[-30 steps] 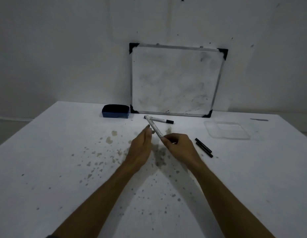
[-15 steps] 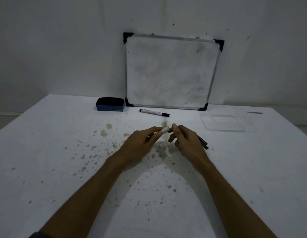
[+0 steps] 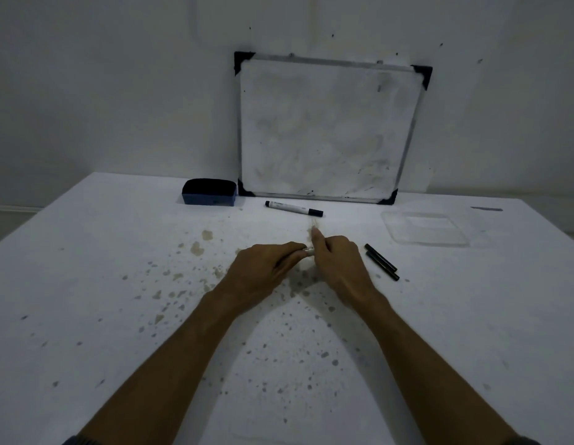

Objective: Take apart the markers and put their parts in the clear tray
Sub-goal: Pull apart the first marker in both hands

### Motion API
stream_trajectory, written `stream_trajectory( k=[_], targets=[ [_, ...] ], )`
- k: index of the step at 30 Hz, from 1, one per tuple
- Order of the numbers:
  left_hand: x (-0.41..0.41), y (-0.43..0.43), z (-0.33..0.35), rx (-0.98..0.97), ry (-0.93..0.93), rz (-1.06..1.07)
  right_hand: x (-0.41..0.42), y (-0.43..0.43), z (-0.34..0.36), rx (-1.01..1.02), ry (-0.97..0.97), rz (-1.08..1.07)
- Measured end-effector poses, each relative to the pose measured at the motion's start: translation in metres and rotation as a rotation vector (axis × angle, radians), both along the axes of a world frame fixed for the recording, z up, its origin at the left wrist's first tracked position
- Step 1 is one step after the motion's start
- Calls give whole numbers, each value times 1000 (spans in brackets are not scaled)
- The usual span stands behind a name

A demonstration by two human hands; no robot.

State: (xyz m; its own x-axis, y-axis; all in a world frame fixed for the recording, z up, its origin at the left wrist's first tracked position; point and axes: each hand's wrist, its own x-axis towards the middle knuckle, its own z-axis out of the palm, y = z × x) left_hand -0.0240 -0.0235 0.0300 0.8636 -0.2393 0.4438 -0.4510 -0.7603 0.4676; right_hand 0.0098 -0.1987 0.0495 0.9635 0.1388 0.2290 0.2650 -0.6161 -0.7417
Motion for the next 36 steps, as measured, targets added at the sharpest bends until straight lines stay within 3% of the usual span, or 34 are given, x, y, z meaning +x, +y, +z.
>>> stream_trajectory(
  k=[5,8,10,12,15,17,19,22,25,27,30,34,36],
  targets=[
    [-5,-1,12,-292,363,-78,9,-4,-11,42,-389,116],
    [-9,-5,22,-400,448,-168,7,-12,-8,13,-469,167],
    [-4,-5,14,-321,362,-126,5,-12,-10,39,-328,141],
    [0,-6,4,-132,160,-39,3,-8,-10,55,-124,65],
    [5,-6,-8,70,-93,-3,3,-7,-11,-1,-115,1],
    [6,-3,-8,58,-72,-39,1,-9,-15,10,-165,24],
    [4,-3,-4,-12,73,-88,-1,-9,-17,43,-260,99],
    [-5,-8,10,-246,344,-149,1,-13,-12,20,-489,171],
    [-11,-7,18,-365,422,-200,-2,-15,-12,-28,-615,213],
    [-9,-5,12,-295,348,-152,-8,-11,-11,9,-452,149],
    [-5,-11,0,-45,95,-42,-9,-5,-13,40,-116,1],
    [-1,-13,-7,101,-29,40,-1,-6,-16,50,-77,-10],
    [-1,-10,-6,66,16,6,-1,-7,-18,3,-222,66]
  ],
)
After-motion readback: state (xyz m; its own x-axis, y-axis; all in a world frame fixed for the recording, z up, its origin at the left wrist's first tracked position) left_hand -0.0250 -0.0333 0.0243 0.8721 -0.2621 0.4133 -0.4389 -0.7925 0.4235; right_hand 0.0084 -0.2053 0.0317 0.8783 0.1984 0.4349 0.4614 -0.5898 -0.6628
